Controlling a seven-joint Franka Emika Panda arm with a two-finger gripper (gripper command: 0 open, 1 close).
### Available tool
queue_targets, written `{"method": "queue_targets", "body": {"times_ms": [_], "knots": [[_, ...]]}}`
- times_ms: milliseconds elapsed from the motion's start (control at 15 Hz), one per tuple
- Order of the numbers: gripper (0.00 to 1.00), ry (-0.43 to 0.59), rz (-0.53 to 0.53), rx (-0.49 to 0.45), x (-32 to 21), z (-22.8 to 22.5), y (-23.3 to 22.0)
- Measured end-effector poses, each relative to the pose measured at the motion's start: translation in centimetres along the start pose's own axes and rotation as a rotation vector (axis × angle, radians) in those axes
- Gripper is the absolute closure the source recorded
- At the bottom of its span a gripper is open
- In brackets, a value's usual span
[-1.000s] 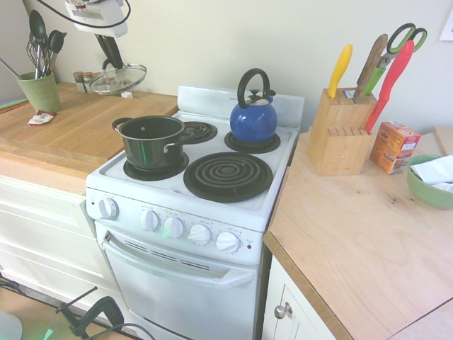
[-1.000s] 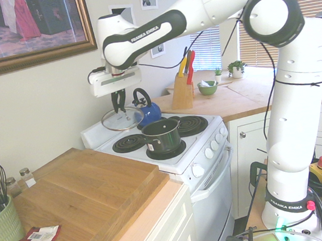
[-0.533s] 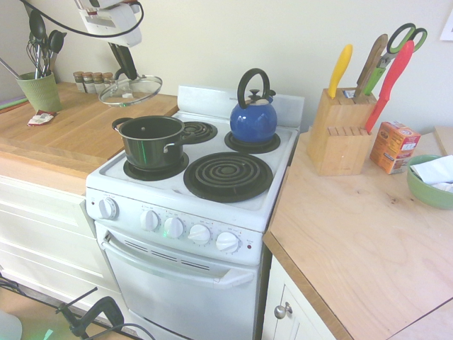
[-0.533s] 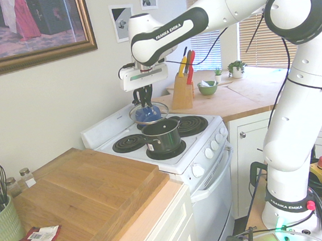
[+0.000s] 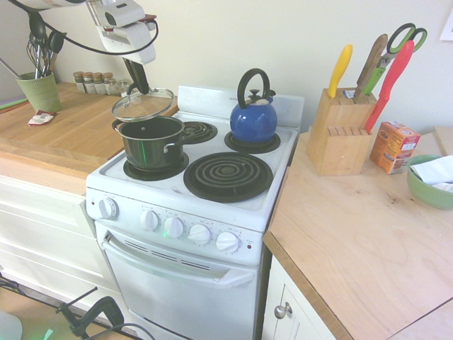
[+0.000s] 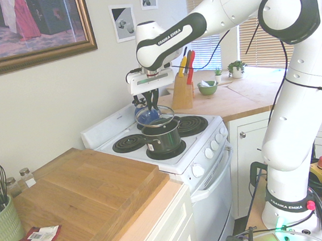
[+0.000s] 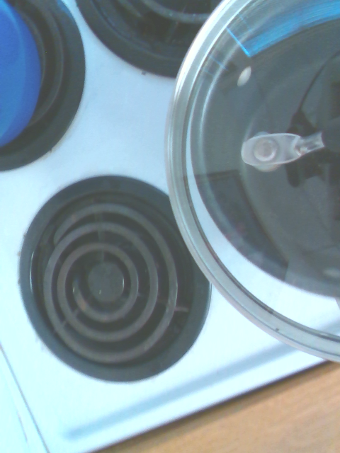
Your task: Cover the lid of the pot
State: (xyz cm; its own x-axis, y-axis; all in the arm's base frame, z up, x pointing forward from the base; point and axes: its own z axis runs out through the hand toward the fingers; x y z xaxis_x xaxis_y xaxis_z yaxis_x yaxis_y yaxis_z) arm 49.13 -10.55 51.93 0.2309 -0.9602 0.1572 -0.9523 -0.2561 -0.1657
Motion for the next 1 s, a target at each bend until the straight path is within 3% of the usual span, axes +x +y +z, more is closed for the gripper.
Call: {"method": "queue_targets", "body": {"times_ms": [1000], "knots": [[1.00, -0.023, -0.003, -0.025, 0.4, 4.2, 0.5]]}}
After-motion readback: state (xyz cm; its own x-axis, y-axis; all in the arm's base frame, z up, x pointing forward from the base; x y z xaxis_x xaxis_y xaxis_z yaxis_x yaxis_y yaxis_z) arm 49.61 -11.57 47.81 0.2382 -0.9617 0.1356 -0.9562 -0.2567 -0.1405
